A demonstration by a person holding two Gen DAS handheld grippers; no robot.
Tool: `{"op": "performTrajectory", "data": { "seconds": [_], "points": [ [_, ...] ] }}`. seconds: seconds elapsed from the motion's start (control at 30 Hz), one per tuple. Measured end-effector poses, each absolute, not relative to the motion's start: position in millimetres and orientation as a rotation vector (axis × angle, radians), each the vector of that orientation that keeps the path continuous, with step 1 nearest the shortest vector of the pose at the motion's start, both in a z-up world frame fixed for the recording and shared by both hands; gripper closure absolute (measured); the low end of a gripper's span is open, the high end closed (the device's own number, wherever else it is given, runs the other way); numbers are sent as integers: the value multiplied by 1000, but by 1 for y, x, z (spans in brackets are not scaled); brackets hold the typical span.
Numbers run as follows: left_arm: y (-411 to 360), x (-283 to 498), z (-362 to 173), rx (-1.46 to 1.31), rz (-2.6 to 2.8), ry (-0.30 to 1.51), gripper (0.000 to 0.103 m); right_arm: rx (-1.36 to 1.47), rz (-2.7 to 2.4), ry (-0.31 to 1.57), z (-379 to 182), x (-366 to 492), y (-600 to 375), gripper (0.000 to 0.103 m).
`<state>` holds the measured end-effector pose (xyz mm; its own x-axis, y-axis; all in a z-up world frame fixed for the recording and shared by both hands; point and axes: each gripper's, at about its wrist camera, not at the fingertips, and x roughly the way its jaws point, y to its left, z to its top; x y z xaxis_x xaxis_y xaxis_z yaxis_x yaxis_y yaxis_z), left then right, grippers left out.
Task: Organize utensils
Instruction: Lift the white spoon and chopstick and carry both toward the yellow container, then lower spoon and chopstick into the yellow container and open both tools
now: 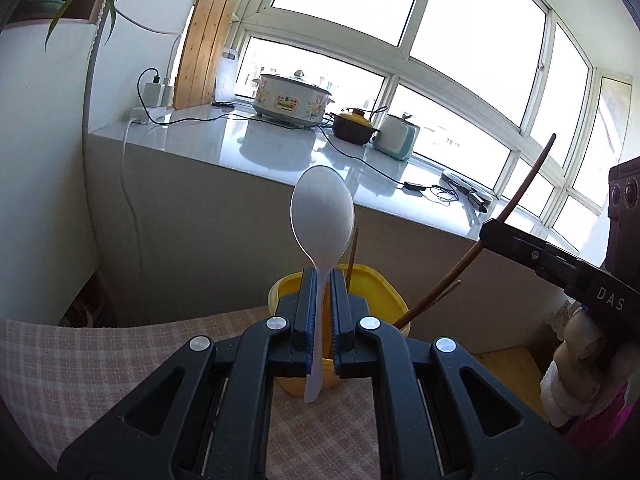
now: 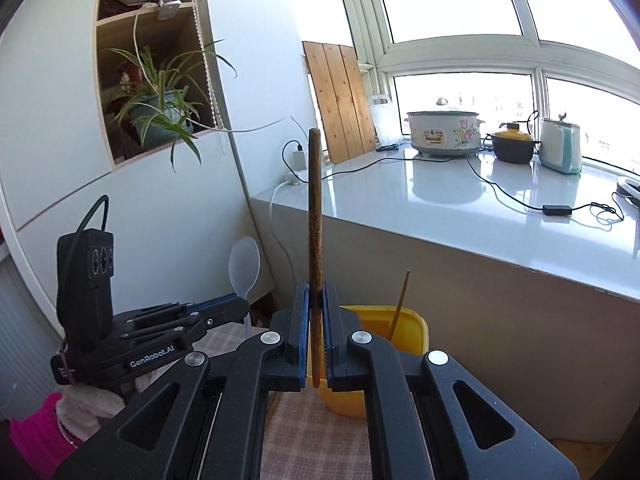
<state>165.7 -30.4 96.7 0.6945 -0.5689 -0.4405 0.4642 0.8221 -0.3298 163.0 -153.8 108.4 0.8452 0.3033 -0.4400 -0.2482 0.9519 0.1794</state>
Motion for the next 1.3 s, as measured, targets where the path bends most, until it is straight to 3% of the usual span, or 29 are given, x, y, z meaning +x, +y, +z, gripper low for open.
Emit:
{"op": "performTrajectory", "data": {
  "seconds": [0.7,1.3],
  "points": [
    [-58,224,71,-235,-560,564,99,85,189,559,72,197,-163,98],
    [-75,217,31,-214,-601,658,99,78,181,661,36,208,-158,99]
  ]
}}
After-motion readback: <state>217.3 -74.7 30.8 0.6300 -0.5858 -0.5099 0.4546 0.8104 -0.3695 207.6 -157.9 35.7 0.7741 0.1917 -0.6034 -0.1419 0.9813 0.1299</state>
